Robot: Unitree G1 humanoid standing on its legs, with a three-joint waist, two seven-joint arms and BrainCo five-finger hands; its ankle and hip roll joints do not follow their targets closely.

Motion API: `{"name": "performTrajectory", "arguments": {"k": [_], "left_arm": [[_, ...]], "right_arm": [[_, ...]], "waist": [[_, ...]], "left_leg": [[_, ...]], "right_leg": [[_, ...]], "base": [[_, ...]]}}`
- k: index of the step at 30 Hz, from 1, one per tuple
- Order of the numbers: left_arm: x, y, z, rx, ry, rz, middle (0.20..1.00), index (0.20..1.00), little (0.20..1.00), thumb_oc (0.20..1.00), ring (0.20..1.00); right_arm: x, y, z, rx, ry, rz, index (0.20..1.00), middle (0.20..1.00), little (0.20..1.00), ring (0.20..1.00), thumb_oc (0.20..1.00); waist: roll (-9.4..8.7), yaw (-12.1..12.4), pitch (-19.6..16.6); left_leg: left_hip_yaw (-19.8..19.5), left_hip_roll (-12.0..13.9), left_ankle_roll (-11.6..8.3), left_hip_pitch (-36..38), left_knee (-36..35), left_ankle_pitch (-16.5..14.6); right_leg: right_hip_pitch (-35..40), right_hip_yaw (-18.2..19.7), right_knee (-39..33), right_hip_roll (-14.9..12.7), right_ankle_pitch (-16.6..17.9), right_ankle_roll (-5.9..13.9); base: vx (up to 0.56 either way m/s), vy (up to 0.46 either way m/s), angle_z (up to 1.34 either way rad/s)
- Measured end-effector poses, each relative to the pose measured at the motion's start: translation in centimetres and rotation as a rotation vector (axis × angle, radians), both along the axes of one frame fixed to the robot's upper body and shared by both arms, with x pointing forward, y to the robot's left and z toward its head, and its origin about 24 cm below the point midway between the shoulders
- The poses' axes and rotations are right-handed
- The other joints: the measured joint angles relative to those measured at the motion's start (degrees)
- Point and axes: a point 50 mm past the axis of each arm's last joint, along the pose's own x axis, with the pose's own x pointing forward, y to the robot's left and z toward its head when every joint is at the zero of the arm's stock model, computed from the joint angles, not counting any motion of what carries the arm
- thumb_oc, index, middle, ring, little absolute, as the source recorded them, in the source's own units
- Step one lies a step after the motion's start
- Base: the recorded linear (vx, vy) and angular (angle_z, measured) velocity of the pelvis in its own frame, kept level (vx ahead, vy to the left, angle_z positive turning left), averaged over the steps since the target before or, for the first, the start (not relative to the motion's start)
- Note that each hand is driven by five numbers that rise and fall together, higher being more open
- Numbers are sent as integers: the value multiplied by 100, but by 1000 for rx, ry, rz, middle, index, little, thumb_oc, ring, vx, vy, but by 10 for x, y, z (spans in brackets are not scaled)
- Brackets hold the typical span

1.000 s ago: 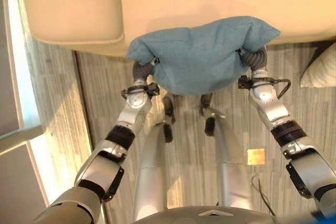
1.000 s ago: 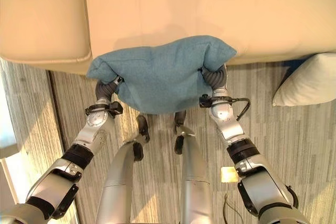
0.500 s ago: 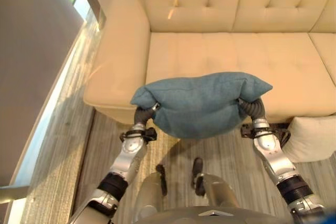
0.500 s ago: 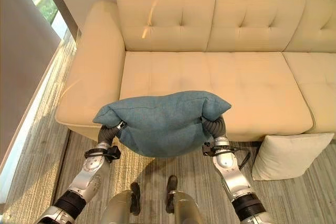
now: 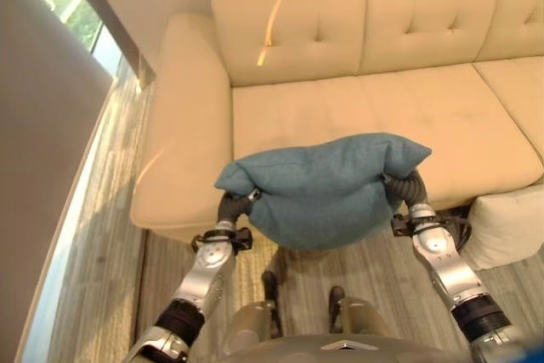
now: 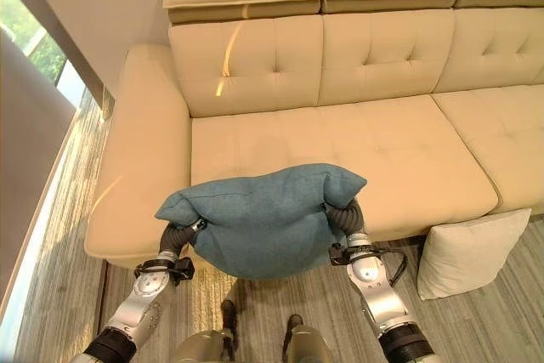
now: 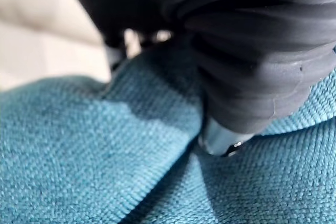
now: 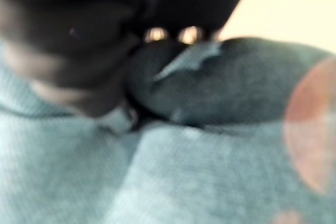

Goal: Pick up all the scattered cushions and arrange them neatly on the sofa.

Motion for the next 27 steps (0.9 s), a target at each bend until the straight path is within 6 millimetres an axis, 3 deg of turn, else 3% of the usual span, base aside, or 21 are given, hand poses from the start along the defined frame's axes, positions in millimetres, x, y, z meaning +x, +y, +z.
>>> {"name": "performTrajectory", "arguments": {"k": [1,2,5,9,10,13,14,17,18,19,22,24,27], "left_arm": [[0,1,1,-4,-3,5,200,200,200,200,200],[1,4,3,1,-13,11,200,200,200,200,200],[4,10,7,5,-30,25,200,200,200,200,200],[5,14,8,-2,-35,49,200,200,200,200,200],[3,16,7,5,-30,51,200,200,200,200,200],[2,9,5,-19,-23,49,200,200,200,200,200],[3,2,4,-48,-26,48,200,200,200,200,200],[4,-10,4,-81,-29,32,200,200,200,200,200],[6,-20,3,-105,-25,15,200,200,200,200,200],[11,-25,2,-95,-15,-10,200,200,200,200,200],[5,-22,-3,-98,5,-8,200,200,200,200,200],[5,-22,-2,-98,2,-11,200,200,200,200,200],[6,-20,-1,-88,-5,-15,200,200,200,200,200]], "right_arm": [[1,3,1,5,-1,16,200,200,200,200,200],[1,5,1,7,-2,24,200,200,200,200,200],[3,10,8,0,-35,49,200,200,200,200,200],[9,16,13,-9,-47,65,200,200,200,200,200],[9,17,13,-10,-46,69,200,200,200,200,200],[9,13,12,-23,-39,60,200,200,200,200,200],[10,5,14,-57,-41,54,200,200,200,200,200],[9,-6,16,-79,-41,30,200,200,200,200,200],[10,-11,18,-86,-47,13,200,200,200,200,200],[8,-18,17,-82,-42,-17,200,200,200,200,200],[8,-17,18,-84,-47,-8,200,200,200,200,200],[8,-17,19,-83,-49,-10,200,200,200,200,200],[5,-17,15,-78,-34,-14,200,200,200,200,200]], "waist": [[54,14,14],[55,-12,15],[55,-4,24],[1,-18,82],[-122,-33,96],[-54,-189,112],[84,-180,109],[131,-326,122],[138,-346,145],[-4,-442,165],[-42,-290,167],[-48,-280,160],[-70,-262,181]], "left_leg": [[25,-24,6,212,-185,35],[20,-20,10,284,-249,32],[34,4,3,373,-377,41],[50,40,-93,554,-409,-156],[21,-32,-286,755,-454,-130],[-200,136,-473,838,-431,-205],[-269,414,-510,837,-458,-214],[-478,640,-623,631,-97,-118],[-499,728,-753,461,240,-14],[-449,855,-810,-226,1456,82],[-470,1123,-924,-436,1872,324],[-428,1059,-922,-504,1645,216],[-487,785,-922,-511,400,184]], "right_leg": [[-161,-256,339,-162,-44,96],[-194,-312,241,-181,-46,86],[-260,-623,-743,-311,113,71],[-192,-573,-2512,-353,1020,302],[-20,-544,-2852,-343,1342,276],[24,-211,-2709,-90,1840,119],[45,-289,-2670,154,1772,-42],[223,-646,-2700,298,1624,-234],[273,-744,-2616,387,1520,-341],[418,-964,-2624,289,1341,-556],[616,-1074,-2691,485,1151,-656],[631,-1148,-2751,497,1117,-695],[682,-1172,-2932,634,1149,-650]], "base": [[128,18,-21],[254,-28,-13],[156,-71,1],[269,-166,-3],[123,-163,12],[206,-226,23],[195,-264,13],[125,-364,43],[88,-210,104],[68,-147,81],[70,-58,34],[101,45,23],[209,137,15]]}}
